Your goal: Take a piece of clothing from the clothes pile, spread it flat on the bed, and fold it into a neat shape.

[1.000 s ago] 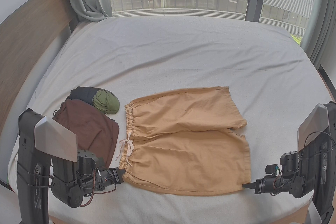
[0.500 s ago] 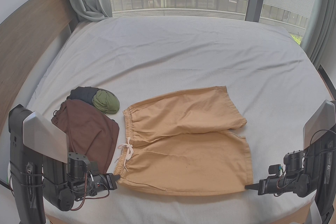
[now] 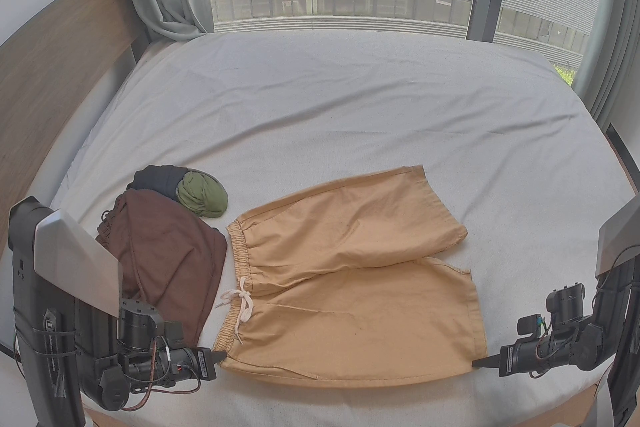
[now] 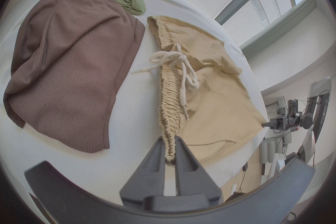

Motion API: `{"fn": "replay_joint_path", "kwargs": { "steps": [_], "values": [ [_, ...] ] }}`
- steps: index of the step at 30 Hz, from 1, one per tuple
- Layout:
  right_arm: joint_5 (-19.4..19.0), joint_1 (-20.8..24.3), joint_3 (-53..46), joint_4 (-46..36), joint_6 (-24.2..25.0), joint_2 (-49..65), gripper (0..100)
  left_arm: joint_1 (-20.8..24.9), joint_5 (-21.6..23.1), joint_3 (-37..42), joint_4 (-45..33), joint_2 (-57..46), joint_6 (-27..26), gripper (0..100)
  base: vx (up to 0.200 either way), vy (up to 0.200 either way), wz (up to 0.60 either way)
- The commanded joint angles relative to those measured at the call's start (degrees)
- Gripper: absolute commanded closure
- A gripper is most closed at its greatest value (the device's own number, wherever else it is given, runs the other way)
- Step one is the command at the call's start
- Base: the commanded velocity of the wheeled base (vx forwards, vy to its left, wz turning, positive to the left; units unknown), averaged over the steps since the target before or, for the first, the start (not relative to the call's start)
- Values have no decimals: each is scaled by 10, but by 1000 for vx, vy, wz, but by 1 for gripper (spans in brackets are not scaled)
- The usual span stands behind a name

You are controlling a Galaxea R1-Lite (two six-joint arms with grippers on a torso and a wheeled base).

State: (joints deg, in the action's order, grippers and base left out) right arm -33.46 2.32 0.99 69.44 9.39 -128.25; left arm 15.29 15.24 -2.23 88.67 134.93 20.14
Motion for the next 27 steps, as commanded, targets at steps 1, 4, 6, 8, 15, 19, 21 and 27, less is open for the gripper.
{"fn": "replay_joint_path", "kwargs": {
  "steps": [1, 4, 6, 8, 15, 19, 21, 27],
  "values": [
    [0, 2, -10, -11, -6, 29, 100, -3, 15, 21, -1, -6, -8, 100, 0, 0, 0],
    [0, 2, -10, -4, -5, 29, 100, -4, 28, 21, -1, -12, -7, 100, 0, 0, 0],
    [0, 1, -10, 7, -3, 30, 100, -4, 41, 21, 0, -16, -7, 100, 0, 0, 0],
    [-3, 0, -10, 27, -1, 31, 100, -2, 44, 19, 1, -30, -4, 100, 0, 0, 0],
    [-7, -5, -10, 127, 20, 30, 100, 0, 42, -8, 1, -66, 46, 100, 0, 0, 0],
    [-3, -1, -10, 181, 41, 38, 100, 1, 38, -31, 1, -76, 75, 100, 0, 0, 0],
    [-3, 1, -10, 190, 50, 40, 100, 1, 37, -37, 1, -80, 82, 100, 0, 0, 0],
    [-2, -2, 17, 190, 67, 70, 100, 4, 33, -83, 0, -96, 112, 100, 0, 0, 0]
  ]
}}
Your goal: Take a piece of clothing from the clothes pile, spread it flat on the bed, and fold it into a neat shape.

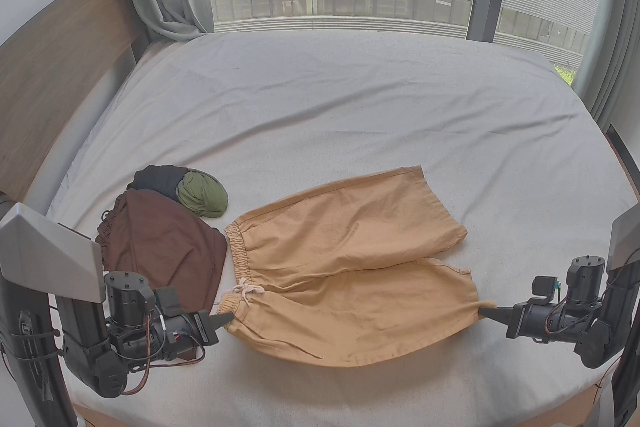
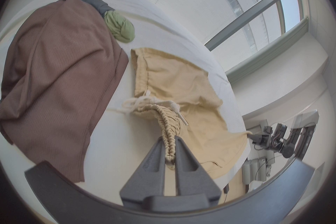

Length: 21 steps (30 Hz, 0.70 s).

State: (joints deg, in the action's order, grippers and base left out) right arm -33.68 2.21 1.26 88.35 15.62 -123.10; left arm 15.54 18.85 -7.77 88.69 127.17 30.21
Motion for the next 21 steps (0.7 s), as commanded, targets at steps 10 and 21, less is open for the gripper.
{"fn": "replay_joint_path", "kwargs": {
  "steps": [10, 21],
  "values": [
    [0, -2, 57, 1, 17, 23, 100, 6, -21, -48, 0, -25, 43, 100, 0, 0, 0],
    [2, -3, 97, 0, 22, 26, 100, 6, -22, -53, 0, -25, 54, 100, 0, 0, 0]
  ]
}}
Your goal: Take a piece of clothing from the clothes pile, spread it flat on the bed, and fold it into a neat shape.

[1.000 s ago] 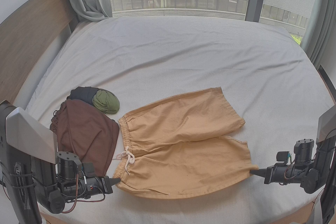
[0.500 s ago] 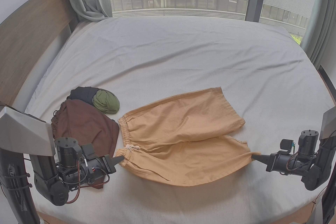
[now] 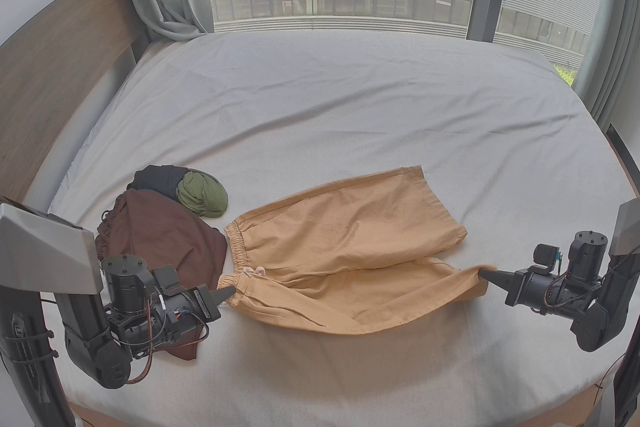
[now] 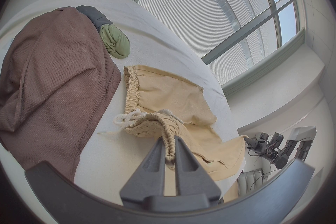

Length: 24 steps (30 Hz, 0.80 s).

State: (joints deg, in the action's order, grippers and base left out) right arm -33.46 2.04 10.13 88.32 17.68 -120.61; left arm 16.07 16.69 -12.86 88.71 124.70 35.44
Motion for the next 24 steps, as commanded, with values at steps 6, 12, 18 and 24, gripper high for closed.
{"fn": "replay_joint_path", "kwargs": {
  "steps": [6, 12, 18, 24],
  "values": [
    [0, -2, 19, -3, 4, 3, 100, 1, -8, -8, 0, 0, 5, 100, 0, 0, 0],
    [3, -4, 68, -46, 19, 15, 100, 0, -15, -23, 1, -2, 24, 100, 0, 0, 0],
    [11, -4, 152, -163, 32, 59, 100, 0, -37, -39, 1, -1, 37, 100, 0, 0, 0],
    [13, -4, 232, -258, 32, 77, 100, -2, -37, -49, 1, -2, 43, 100, 0, 0, 0]
  ]
}}
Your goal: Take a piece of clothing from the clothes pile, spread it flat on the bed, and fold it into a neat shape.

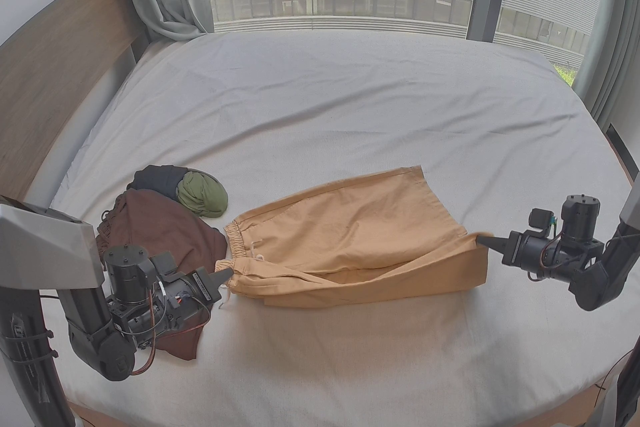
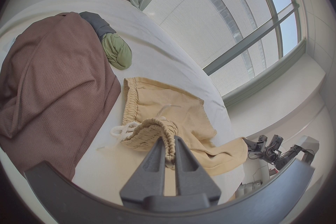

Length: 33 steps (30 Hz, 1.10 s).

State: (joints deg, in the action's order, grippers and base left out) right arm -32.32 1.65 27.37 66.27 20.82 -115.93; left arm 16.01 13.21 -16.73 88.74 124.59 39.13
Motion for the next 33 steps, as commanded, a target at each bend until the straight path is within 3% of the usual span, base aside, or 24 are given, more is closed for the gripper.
{"fn": "replay_joint_path", "kwargs": {
  "steps": [1, 14, 33],
  "values": [
    [2, 0, 71, -48, 1, 30, 100, -2, -3, -13, 0, 0, 9, 100, 0, 0, 0],
    [12, 6, 236, -210, 0, 20, 100, -6, -28, -45, -1, 0, 48, 100, 0, 0, 0],
    [14, 21, 414, -338, -7, -49, 100, -12, -65, -85, -2, 21, 81, 100, 0, 0, 0]
  ]
}}
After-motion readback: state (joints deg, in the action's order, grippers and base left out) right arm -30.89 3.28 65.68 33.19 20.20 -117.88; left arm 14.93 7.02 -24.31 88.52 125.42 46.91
